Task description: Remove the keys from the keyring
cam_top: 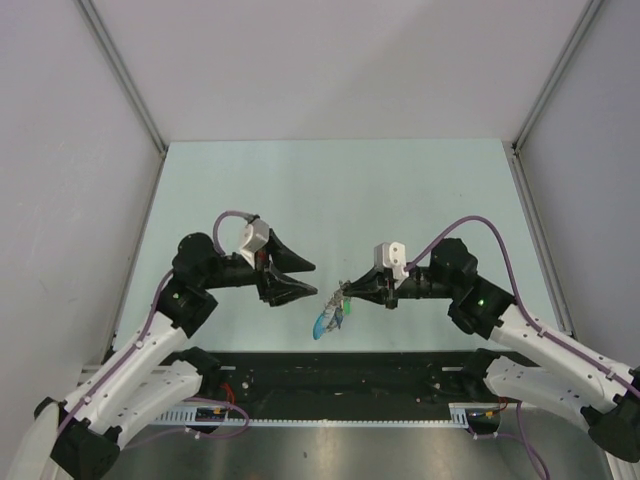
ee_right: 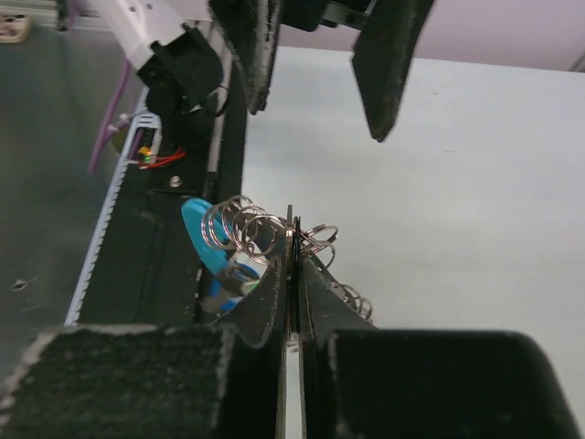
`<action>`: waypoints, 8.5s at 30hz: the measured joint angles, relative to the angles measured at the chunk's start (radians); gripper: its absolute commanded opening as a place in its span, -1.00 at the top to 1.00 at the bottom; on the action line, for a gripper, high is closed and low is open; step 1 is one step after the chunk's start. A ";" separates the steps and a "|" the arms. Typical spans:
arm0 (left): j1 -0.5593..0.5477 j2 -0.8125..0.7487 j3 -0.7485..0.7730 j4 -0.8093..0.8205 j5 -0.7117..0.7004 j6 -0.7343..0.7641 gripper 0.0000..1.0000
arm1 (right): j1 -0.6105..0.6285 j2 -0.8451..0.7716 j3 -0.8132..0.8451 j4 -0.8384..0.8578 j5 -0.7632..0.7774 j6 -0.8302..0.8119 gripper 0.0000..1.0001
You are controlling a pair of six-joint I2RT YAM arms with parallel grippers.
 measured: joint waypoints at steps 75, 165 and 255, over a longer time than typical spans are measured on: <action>-0.194 0.156 0.067 -0.086 0.014 0.097 0.21 | -0.028 0.047 0.019 -0.018 -0.134 -0.051 1.00; -0.378 0.051 -0.030 -0.001 -0.735 0.206 0.51 | 0.063 0.114 0.019 0.115 0.376 0.222 1.00; -0.394 0.072 -0.072 0.011 -0.709 0.321 0.99 | 0.013 0.271 0.247 -0.291 0.306 0.326 1.00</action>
